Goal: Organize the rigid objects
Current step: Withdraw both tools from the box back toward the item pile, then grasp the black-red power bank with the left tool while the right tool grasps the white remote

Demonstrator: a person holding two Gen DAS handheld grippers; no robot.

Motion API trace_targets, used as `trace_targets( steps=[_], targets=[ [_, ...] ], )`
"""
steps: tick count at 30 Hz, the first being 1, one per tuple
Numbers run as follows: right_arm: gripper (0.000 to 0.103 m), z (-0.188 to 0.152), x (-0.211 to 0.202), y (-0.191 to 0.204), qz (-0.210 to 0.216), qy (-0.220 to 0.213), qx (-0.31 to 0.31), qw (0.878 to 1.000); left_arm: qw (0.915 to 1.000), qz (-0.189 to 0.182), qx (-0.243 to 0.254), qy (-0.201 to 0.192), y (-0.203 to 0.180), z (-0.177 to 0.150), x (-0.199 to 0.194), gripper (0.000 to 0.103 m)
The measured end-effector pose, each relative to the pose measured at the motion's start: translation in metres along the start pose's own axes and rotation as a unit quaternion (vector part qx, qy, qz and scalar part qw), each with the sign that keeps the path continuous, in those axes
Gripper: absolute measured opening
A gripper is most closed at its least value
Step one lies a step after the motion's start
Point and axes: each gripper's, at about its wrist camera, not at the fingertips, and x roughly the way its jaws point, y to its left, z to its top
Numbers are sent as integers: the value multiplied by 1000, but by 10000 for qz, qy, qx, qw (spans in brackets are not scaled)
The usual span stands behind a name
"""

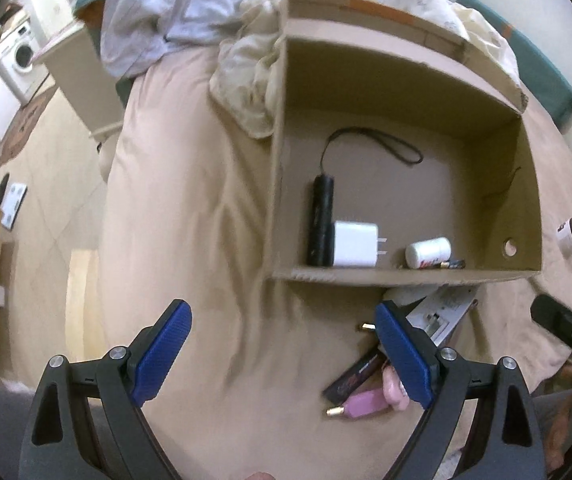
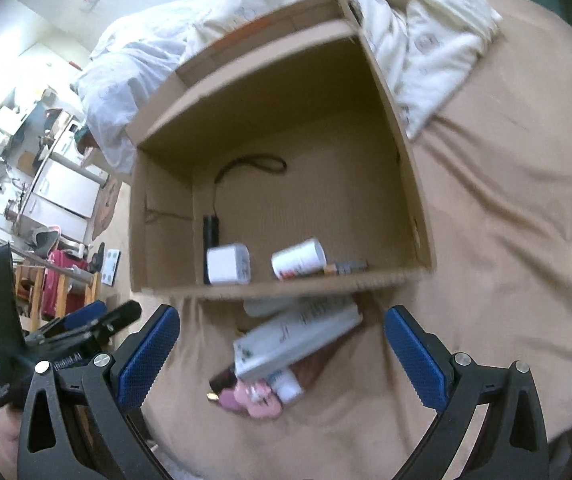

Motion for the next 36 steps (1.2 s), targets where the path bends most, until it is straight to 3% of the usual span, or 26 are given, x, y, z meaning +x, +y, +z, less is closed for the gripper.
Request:
trace_targets(
  steps=[4,8,13,18,20,23,25,27,33,34,36],
  targets=[
    [103,-16,12,-8,-47,286,159,9995,9994,11,-116,312,4,-12,15,92],
    [103,-20,20,-9,-178,395,184,9989,9958,-135,281,858,-12,-24,38,91],
    [103,-19,23,-4,-196,398,118,9989,9865,-228,921,1334,-39,-40,62,72],
    [103,-17,21,-5,-171,393,100,9990,9782,-157,1414,1514,-63,-52,78,67],
    [103,-17,19,-8,-154,362,142,9991,9748,-155,1557,1590,-71,-56,85,60],
    [103,-16,18,-11,-116,359,222,9990,9728,-206,1648,1614,-78,-56,93,46],
    [103,-16,19,-11,-121,393,246,9989,9718,-255,1750,1561,-83,-57,93,25],
    [103,-16,21,-15,-60,460,323,9984,9700,-203,1915,1485,-89,-59,90,18],
    [102,-20,43,-28,541,931,917,9899,9788,-140,1404,1485,-71,-51,83,17],
    [96,-21,49,-28,709,1033,1015,9869,9808,-106,1310,1444,-65,-47,81,17],
    [69,-24,62,-25,966,1241,1192,9803,9853,-106,1050,1344,-55,-41,75,17]
  ],
)
